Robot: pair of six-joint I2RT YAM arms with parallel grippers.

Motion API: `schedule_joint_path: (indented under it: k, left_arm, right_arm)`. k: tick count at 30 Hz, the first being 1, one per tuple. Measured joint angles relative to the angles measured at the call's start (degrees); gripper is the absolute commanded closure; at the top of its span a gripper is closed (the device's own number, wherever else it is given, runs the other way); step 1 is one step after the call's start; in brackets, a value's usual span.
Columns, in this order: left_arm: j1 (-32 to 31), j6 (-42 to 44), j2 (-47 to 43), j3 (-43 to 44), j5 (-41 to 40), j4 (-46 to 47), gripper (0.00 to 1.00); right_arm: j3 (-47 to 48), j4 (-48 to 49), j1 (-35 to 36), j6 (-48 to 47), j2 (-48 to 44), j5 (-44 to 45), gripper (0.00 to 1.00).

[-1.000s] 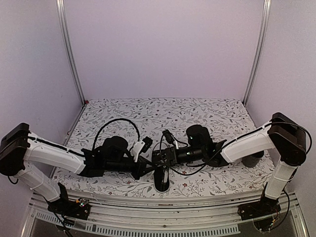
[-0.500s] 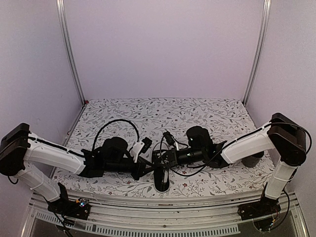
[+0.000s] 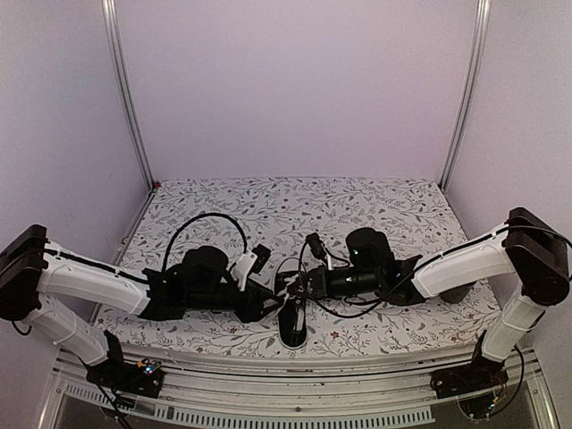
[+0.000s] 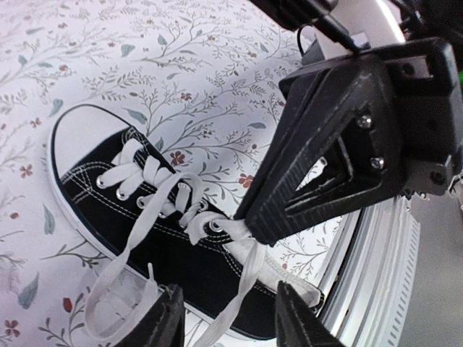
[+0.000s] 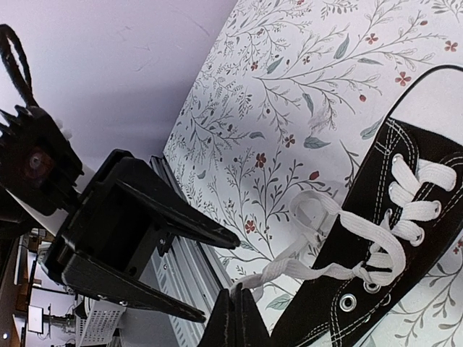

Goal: Tie the shoes

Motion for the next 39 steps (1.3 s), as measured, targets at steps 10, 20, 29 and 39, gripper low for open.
schedule_joint_path:
  k: [10,20,29,39]
  left_arm:
    - [1.97,-1.36,-8.07,-2.80,-4.20,-3.37,0.58]
    - [4.37,-3.19,3.41,-0.50,-3.78,-7.58,0.63]
    - [4.37,-2.86,9.20,3.80,-1.16,-6.86,0.61]
    - [4.37,-2.64,13.07,6.10,0.20,-6.16,0.65]
  right_arm:
    - [-0.11,-7.10,0.00,-2.89,-2.91,4.81,0.98]
    - [-0.11,-11.30,0.00,-4.46,-4.79,7.02,0.98]
    - [0.00,-11.80,0.00,-4.63,-4.79,7.13,0.98]
    - [0.00,-11.98,0.00,-4.66,-4.79,7.10,0.98]
